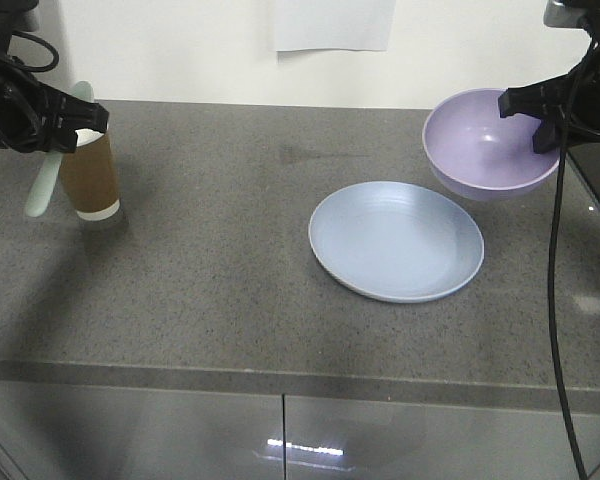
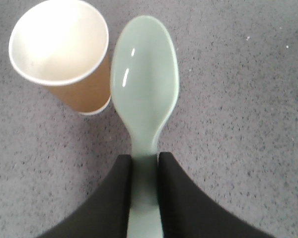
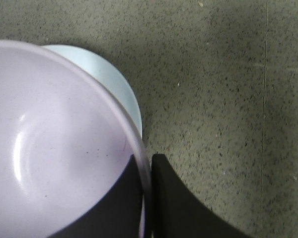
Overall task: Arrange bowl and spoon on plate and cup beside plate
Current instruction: 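Approach the plate, holding spoon and bowl raised in both grippers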
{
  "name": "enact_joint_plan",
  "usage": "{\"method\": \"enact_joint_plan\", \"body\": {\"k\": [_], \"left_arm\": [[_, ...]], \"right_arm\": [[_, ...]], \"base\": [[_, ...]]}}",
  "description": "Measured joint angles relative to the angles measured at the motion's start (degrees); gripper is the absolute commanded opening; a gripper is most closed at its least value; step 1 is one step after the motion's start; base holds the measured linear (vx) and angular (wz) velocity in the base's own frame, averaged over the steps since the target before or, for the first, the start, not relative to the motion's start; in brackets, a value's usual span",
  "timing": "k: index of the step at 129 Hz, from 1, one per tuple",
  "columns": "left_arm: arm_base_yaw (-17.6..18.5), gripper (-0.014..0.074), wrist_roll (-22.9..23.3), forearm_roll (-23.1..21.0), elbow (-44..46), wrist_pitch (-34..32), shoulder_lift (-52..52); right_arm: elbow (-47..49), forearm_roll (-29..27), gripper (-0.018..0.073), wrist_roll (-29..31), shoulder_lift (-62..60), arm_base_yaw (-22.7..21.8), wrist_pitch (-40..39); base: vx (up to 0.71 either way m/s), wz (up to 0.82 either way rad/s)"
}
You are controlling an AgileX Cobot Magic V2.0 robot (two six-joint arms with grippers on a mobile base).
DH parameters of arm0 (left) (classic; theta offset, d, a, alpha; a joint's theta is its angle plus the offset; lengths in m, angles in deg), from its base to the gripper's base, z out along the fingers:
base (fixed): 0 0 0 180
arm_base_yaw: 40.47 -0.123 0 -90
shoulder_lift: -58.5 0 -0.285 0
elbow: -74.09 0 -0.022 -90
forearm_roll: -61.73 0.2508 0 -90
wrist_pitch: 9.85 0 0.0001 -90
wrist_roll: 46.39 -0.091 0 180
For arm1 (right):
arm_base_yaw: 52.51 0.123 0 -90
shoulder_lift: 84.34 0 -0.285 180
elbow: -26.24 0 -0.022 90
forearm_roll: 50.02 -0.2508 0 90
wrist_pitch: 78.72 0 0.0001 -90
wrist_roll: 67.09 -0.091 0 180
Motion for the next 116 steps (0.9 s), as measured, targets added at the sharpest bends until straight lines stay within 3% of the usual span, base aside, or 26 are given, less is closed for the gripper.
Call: {"method": "enact_joint_plan", "body": {"k": [116], "left_arm": [[0.0, -0.0008, 0.0, 0.0, 0.0, 0.0, 0.0]], "right_arm": [[0.0, 0.0, -0.0003, 0.0, 0.0, 0.0, 0.0]], "base": [[0.10, -0.01]]}}
